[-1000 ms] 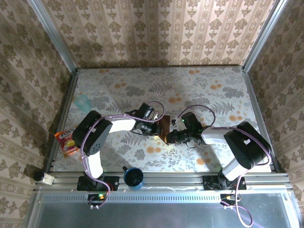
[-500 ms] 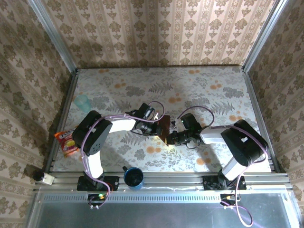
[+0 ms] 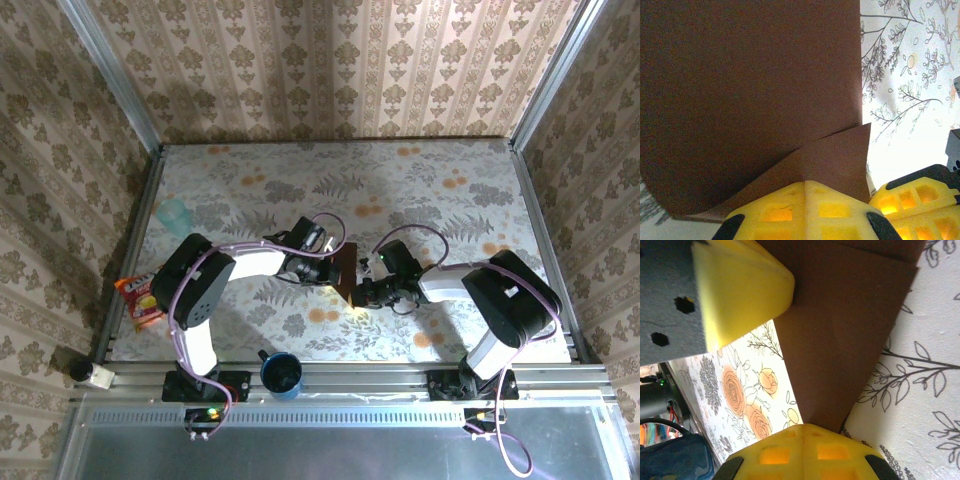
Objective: Fold a paper plane with a square sheet of paper (fold left side to right side)
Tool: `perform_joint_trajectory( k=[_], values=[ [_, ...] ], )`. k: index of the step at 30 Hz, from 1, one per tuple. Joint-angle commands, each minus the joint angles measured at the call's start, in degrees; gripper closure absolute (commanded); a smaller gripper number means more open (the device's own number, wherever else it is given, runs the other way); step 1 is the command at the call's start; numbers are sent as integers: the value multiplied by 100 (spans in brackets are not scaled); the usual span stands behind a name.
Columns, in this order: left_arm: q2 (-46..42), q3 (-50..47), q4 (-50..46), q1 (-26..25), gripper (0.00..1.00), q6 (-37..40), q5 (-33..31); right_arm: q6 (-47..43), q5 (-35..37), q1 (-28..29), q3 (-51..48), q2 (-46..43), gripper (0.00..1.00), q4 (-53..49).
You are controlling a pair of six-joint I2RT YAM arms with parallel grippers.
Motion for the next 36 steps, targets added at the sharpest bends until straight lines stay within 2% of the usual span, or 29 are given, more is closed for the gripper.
perform_joint_trajectory(
  k=[1, 5, 11, 20, 36],
  values=[
    [-491, -74, -25, -19, 98, 5, -226, -322, 499, 37, 8, 93, 96, -933],
    [-888, -228, 141, -49, 98, -41, -241, -460, 772, 41, 32, 112, 99, -1298],
    [-1165, -732, 752, -295, 99, -407, -180, -328, 833, 37, -8, 320, 100, -1227],
    [-722, -808, 1380, -588, 100, -721, -118, -328, 977, 37, 5, 382, 100, -1327],
    [-231, -836, 1156, -595, 100, -716, -516, -423, 982, 55, 124, 508, 100, -1561]
  ],
)
